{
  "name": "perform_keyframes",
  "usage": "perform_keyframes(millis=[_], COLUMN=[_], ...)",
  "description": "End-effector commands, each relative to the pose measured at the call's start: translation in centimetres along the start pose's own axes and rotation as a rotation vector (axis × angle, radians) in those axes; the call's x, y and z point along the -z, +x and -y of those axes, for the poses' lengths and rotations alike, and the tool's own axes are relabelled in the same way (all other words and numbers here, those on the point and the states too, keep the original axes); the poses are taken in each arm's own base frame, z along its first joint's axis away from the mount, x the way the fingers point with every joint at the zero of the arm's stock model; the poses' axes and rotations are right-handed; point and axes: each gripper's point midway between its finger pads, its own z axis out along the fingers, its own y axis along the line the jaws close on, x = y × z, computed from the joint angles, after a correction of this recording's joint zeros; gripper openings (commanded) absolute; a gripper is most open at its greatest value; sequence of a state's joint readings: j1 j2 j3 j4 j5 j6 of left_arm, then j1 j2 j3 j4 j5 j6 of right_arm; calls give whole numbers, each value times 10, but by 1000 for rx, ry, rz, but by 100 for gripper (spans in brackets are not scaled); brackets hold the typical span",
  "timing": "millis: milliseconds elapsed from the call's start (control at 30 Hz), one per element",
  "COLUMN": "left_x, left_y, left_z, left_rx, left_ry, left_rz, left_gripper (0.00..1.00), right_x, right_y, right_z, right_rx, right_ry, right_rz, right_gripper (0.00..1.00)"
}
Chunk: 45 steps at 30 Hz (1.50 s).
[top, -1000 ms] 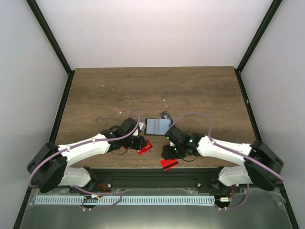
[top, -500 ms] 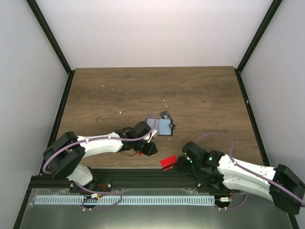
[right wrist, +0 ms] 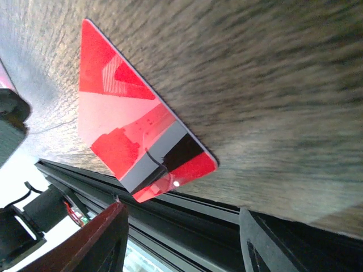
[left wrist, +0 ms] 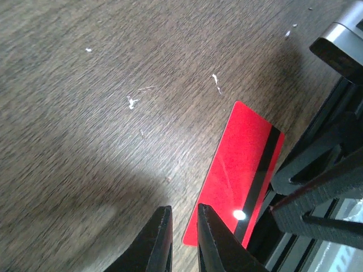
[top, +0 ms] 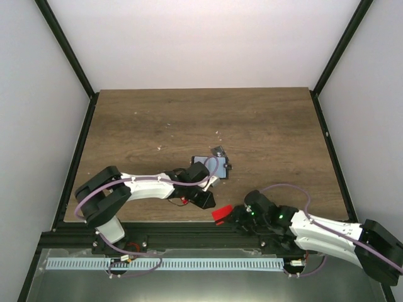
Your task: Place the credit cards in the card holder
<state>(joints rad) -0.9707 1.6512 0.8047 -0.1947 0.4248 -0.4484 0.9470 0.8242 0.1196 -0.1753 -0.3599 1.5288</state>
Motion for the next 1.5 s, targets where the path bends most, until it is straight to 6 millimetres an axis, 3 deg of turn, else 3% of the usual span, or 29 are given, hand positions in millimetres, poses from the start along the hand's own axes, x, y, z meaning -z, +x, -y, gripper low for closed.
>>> perform_keyframes(millis=[0,300,533,900,1000,1133,1333,1467], left_x=[-13,-35,-41,-35,-25,10,74,106], left_y=[-3,24,42,31,21,-5,-52,-74], left_z=[8,8,26,36,39,37,1,-32], left_rx=[-37,-39,-33,-34,-26,-11,52,122], left_ry=[32,29,127,140,135,102,-18,-81], left_rz=[-20,-120,-157,-110,-71,38,235,329], left_gripper=[15,15,15,15,14,13,15,15], right_x=[-3,-6,-6,-4,1,11,33,44], right_y=[-12,-25,-30,-23,-18,-14,-19,-40], right_z=[-11,-10,-17,-17,-19,-31,-85,-122], right_rx=[-47,-76,-69,-39,-5,69,299,426], right_ry=[-80,-110,-150,-123,-106,-101,-162,-223], right_rz=[64,131,157,126,110,106,180,201], right_gripper=[54,51,46,10,1,1,1,1])
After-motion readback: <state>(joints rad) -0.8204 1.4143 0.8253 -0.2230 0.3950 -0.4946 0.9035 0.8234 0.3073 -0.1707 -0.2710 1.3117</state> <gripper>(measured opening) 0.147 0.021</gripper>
